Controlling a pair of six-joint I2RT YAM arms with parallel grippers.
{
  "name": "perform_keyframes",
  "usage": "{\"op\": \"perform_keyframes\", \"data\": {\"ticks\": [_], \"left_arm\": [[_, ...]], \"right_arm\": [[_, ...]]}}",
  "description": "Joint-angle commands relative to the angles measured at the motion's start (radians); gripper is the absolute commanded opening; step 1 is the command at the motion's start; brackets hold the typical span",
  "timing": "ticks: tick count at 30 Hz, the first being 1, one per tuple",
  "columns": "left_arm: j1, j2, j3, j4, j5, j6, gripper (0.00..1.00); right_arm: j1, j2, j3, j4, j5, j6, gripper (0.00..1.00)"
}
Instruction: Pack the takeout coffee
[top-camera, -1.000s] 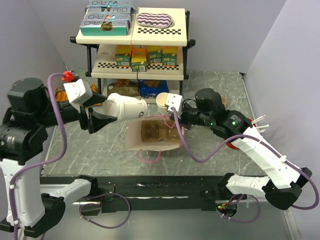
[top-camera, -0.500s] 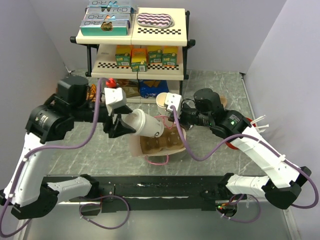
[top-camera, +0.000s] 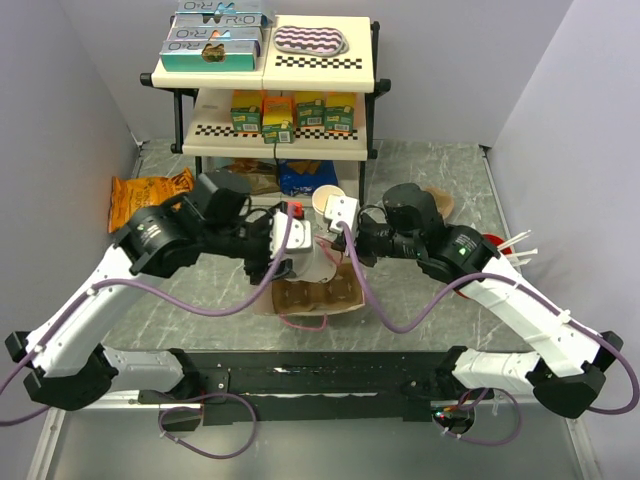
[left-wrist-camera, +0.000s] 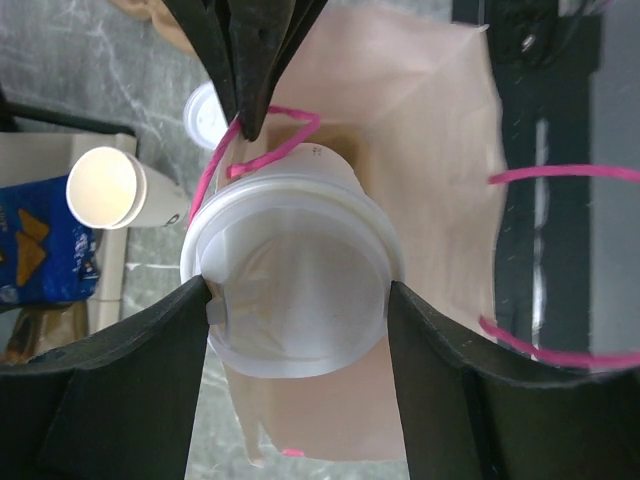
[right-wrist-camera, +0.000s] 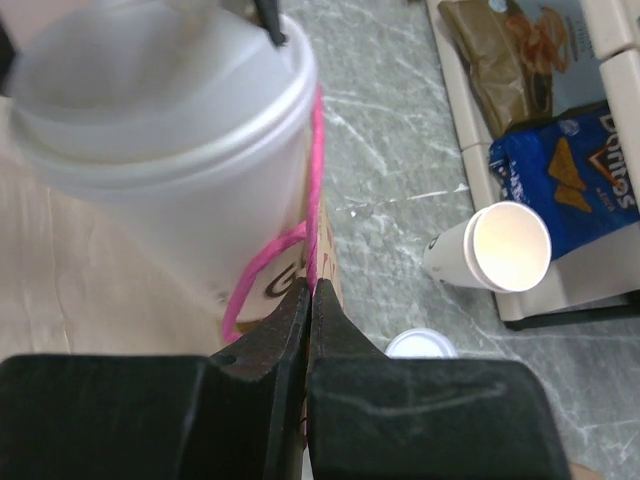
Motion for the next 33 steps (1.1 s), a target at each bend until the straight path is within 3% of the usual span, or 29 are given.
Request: {"op": "perform_keyframes", "data": {"ticks": [1, 9, 22, 26, 30, 33], "left_arm": [[-0.058, 0.008, -0.027, 0.057, -0.122, 0.08, 0.01], [-0.174, -0.006, -0.156, 0.094, -0.22, 0.169, 0.01], [-0.218, -0.064, -0.252, 0.111, -0.306, 0.266, 0.01], [-0.218, -0.071, -0.232, 0.083, -0.289, 0.297, 0.01], [-0.221, -0.119, -0.248, 0.156, -0.282, 0.315, 0.01], [-0.222, -0.113, -0.213, 0.1, -0.245, 0.335, 0.01]], "right_arm": [[0.015, -0.052, -0.03, 0.048, -0.011, -0.001, 0.0], [0.013, -0.08, -0.072, 0.072, 0.001, 0.042, 0.0], [0.006, -0.086, -0.072, 0.117, 0.036, 0.067, 0.0], [0.006, -0.086, -0.05, 0.088, 0.033, 0.053, 0.0], [0.006, -0.08, -0.055, 0.078, 0.036, 0.051, 0.0], [-0.006, -0.072, -0.05, 0.081, 0.047, 0.077, 0.0]]}}
